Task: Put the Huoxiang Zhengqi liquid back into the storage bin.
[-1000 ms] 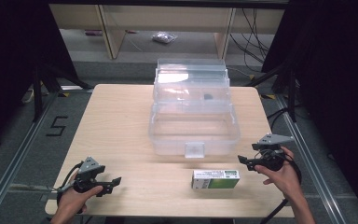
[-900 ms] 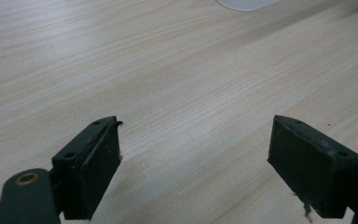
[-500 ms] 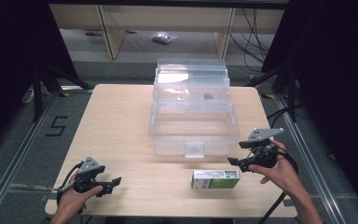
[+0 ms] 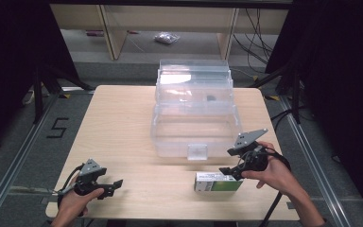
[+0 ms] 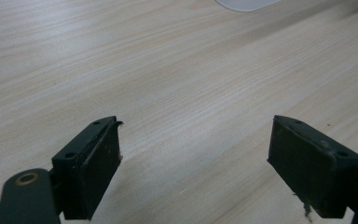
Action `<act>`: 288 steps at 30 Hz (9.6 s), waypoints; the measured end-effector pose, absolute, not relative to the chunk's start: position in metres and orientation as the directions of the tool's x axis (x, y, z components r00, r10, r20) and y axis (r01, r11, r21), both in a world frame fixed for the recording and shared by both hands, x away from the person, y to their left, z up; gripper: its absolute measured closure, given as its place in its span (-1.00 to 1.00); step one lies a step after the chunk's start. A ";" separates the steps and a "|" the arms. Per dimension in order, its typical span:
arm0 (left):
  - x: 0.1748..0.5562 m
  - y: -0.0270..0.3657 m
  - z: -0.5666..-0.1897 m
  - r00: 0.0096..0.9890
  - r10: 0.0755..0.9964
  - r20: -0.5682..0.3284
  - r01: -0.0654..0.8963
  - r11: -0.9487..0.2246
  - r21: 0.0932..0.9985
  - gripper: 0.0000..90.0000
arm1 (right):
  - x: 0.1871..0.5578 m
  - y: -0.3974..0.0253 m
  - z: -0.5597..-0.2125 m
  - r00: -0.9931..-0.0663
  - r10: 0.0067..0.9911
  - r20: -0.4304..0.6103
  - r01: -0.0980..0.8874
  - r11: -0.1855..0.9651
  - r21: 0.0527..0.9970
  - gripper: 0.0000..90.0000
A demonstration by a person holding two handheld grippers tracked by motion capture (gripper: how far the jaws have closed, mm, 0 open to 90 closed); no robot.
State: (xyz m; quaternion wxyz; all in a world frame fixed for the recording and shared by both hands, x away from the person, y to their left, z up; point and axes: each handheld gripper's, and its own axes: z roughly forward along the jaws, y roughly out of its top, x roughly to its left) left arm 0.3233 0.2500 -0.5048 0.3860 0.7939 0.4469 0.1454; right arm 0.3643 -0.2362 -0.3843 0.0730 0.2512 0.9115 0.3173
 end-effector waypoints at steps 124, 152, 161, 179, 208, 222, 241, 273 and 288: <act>0.324 0.251 -0.504 0.550 0.827 -0.117 0.600 -0.294 0.744 -0.64 | 0.429 -0.177 -0.296 -0.970 0.197 -0.142 0.159 0.957 0.242 0.44; 0.323 0.252 -0.505 0.558 0.822 -0.115 0.584 -0.291 0.758 -0.64 | 0.505 -0.179 -0.324 -0.970 0.214 -0.116 0.185 0.957 0.223 0.44; 0.323 0.252 -0.505 0.557 0.822 -0.116 0.586 -0.291 0.756 -0.64 | 0.516 -0.182 -0.343 -0.971 0.217 -0.097 0.193 0.958 0.212 0.43; 0.324 0.253 -0.505 0.563 0.818 -0.120 0.588 -0.294 0.753 -0.64 | 0.530 -0.186 -0.379 -0.982 0.185 -0.046 0.173 0.966 0.190 0.43; 0.324 0.252 -0.504 0.562 0.818 -0.119 0.594 -0.300 0.746 -0.64 | 0.531 -0.192 -0.388 -0.979 0.204 -0.002 0.198 0.954 0.224 0.28; 0.324 0.252 -0.505 0.561 0.819 -0.119 0.595 -0.299 0.746 -0.64 | 0.520 -0.204 -0.355 -0.959 0.285 -0.010 0.268 0.913 0.306 -0.06; 0.324 0.252 -0.504 0.561 0.819 -0.117 0.598 -0.303 0.742 -0.64 | 0.503 -0.206 -0.347 -0.921 0.389 -0.002 0.361 0.857 0.368 -0.26; 0.324 0.252 -0.504 0.555 0.824 -0.118 0.601 -0.299 0.741 -0.64 | 0.479 -0.221 -0.356 -0.831 0.556 0.021 0.490 0.714 0.500 -0.47; 0.324 0.252 -0.504 0.559 0.821 -0.114 0.602 -0.307 0.737 -0.64 | 0.466 -0.218 -0.361 -0.797 0.603 0.040 0.510 0.635 0.580 -0.59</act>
